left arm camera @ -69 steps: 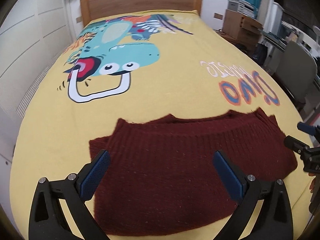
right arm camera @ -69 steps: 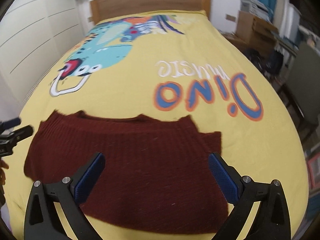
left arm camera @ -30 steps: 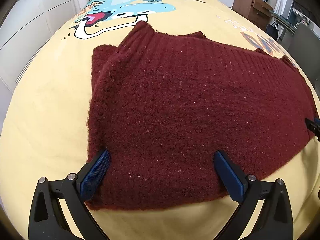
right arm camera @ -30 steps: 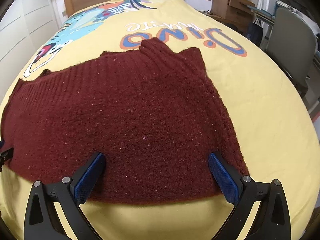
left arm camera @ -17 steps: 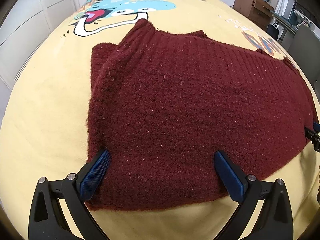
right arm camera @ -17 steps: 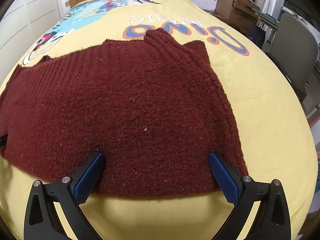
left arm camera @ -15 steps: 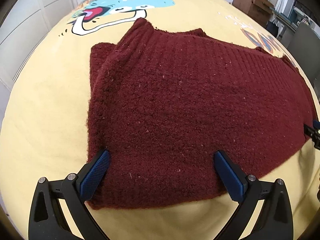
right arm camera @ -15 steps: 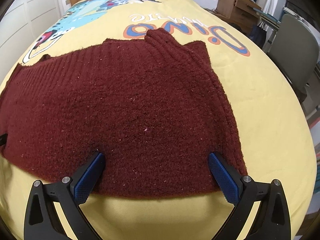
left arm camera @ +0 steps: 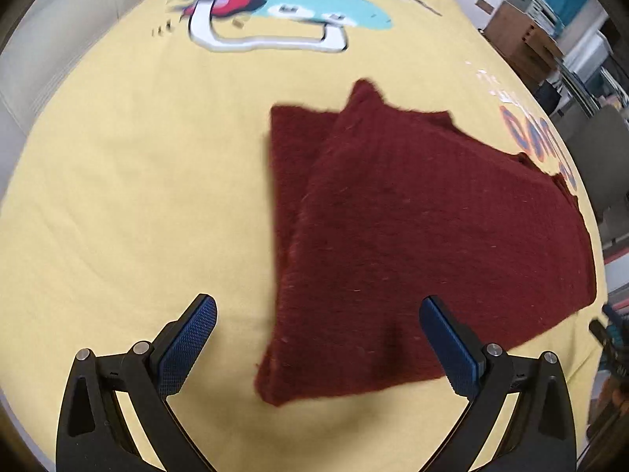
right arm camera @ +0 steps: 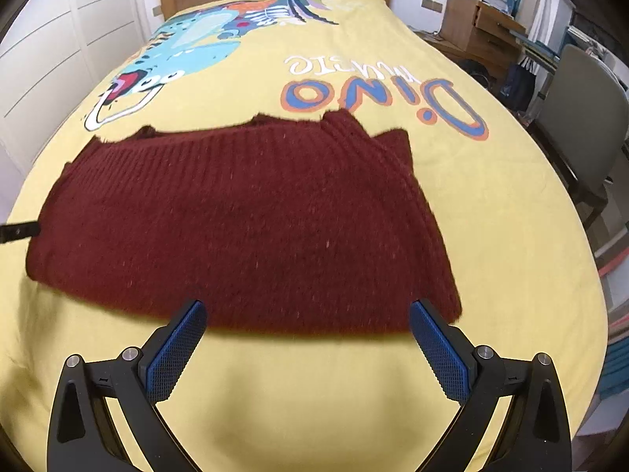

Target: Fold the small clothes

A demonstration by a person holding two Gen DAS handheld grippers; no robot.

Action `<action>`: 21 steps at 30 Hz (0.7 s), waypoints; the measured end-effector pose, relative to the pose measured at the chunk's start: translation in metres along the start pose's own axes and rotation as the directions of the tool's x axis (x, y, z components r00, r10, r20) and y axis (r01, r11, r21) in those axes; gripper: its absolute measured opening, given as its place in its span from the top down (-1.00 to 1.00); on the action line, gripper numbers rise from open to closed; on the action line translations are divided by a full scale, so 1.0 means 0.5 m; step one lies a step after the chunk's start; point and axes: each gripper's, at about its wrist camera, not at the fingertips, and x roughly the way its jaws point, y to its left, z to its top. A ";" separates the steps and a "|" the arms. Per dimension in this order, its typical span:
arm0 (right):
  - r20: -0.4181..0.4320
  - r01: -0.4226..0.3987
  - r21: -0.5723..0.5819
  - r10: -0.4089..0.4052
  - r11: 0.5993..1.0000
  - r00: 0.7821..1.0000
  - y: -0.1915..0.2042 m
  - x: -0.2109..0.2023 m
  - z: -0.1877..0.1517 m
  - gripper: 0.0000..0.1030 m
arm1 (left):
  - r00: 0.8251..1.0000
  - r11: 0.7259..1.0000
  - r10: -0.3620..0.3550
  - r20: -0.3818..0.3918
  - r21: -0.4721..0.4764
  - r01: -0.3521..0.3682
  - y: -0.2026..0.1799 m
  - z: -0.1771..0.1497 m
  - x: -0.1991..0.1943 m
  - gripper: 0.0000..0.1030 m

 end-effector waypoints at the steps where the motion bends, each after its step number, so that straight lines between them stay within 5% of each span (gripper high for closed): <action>1: -0.006 -0.011 0.003 0.011 1.000 1.000 0.001 -0.001 -0.005 -0.99 | 1.000 1.000 -0.010 -0.021 -0.024 0.010 0.012 0.000 0.016 -0.98; 8: -0.038 0.022 -0.008 -0.022 1.000 0.999 -0.004 0.002 -0.032 -0.99 | 0.992 0.991 -0.077 -0.096 -0.116 0.065 0.035 -0.002 0.094 -0.98; 15: -0.057 0.054 -0.003 -0.054 0.999 0.997 -0.020 0.020 -0.039 -0.99 | 0.993 0.996 -0.076 -0.089 -0.047 0.072 0.003 -0.021 0.098 -0.90; 21: -0.058 0.056 0.029 -0.055 0.998 0.997 -0.040 0.020 -0.039 -0.99 | 0.986 0.991 -0.132 -0.105 -0.017 0.131 -0.047 -0.018 0.084 0.19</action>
